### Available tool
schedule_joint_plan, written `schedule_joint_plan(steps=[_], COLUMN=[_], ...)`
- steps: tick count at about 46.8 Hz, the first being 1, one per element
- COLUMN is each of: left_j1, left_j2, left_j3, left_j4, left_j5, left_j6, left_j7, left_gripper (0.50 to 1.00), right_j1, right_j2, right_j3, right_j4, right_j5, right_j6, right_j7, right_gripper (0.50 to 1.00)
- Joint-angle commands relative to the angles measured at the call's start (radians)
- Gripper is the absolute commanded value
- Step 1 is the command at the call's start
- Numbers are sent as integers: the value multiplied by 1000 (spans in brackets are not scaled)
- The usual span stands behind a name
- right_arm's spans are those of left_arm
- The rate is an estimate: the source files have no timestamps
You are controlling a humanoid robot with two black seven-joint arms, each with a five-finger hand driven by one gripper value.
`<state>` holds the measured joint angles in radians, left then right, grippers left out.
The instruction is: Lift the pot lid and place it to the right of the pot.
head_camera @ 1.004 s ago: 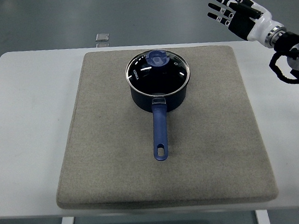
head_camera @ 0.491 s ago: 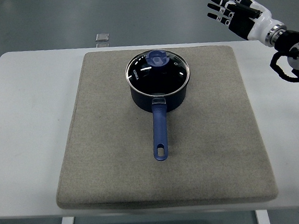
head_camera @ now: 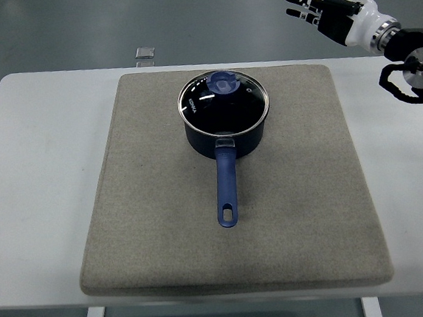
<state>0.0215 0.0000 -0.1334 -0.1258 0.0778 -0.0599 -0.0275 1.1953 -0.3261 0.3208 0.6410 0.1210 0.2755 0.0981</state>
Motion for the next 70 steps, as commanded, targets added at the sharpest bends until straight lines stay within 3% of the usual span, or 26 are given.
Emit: schedule_joint_plan(steps=[1, 26, 42, 58, 70], left_j1=[0, 0, 0, 0, 0], left_j2=[0, 0, 0, 0, 0], left_j3=[0, 0, -2, 0, 0], left_j4=[0, 0, 0, 0, 0], left_j5=[0, 0, 0, -1, 0], left_j6=[0, 0, 0, 0, 0], left_j7=[0, 0, 0, 0, 0], left_gripper=[1000, 1000, 1000, 1000, 1000], right_j1=[20, 56, 93, 216, 306], right_j2=[-4, 10, 7, 19, 74], right_j3=[-5, -11, -28, -239, -351], right_j4=[0, 46, 103, 131, 129], right_j5=[-43, -481, -708, -820, -886], right_j6=[5, 14, 76, 83, 85], right_j7=[11, 37, 45, 45, 45], right_gripper=[932, 930, 930, 930, 930])
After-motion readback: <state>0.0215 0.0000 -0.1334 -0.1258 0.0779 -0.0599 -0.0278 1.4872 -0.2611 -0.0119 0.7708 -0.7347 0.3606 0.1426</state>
